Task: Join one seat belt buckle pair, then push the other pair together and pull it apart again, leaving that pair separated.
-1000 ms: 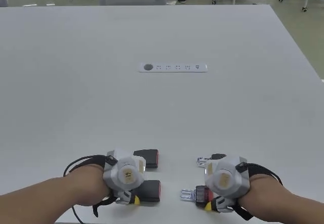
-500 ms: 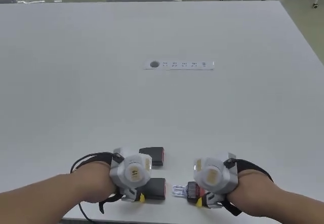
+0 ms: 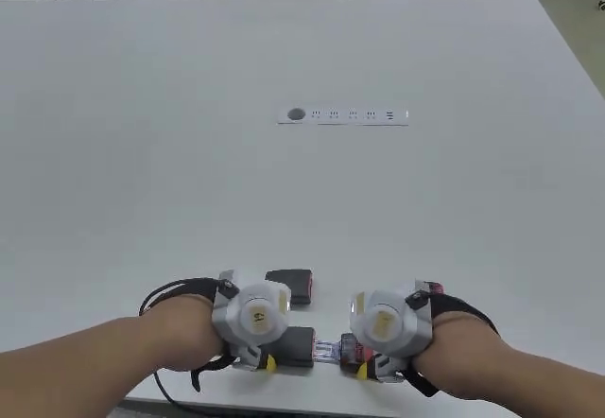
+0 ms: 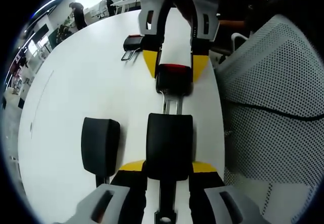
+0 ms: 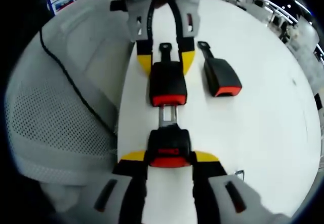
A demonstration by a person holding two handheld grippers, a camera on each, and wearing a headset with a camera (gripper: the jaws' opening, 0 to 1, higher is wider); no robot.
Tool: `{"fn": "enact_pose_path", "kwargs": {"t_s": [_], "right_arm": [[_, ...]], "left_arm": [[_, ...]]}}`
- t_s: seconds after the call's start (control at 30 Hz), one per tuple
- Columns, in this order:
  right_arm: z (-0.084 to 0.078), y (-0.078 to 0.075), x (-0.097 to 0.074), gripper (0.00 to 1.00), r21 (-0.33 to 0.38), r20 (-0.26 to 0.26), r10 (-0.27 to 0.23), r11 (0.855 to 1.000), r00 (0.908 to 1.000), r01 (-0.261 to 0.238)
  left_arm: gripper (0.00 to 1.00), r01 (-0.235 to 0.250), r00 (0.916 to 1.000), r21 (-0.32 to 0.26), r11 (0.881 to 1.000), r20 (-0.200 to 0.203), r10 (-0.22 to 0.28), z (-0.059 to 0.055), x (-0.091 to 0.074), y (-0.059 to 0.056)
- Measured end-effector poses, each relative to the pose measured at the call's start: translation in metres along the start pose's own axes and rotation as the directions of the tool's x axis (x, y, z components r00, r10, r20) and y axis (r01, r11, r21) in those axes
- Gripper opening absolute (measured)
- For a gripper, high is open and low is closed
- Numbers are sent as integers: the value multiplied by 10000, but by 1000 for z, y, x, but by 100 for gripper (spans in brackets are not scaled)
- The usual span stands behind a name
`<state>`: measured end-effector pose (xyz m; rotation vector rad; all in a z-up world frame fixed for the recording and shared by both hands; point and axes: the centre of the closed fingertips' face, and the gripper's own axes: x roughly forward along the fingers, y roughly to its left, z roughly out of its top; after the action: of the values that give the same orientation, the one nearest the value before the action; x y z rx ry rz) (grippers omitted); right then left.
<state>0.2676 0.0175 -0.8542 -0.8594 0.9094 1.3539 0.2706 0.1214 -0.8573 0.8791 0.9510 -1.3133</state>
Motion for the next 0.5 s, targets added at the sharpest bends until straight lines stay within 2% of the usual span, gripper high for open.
{"fn": "enact_pose_path", "kwargs": {"t_s": [0.5], "right_arm": [[9,0,7,33,-162,276,146,9998,9995,-142]], "left_arm": [[32,18,10000,134,9999,-11,-18,0,1,0]]}}
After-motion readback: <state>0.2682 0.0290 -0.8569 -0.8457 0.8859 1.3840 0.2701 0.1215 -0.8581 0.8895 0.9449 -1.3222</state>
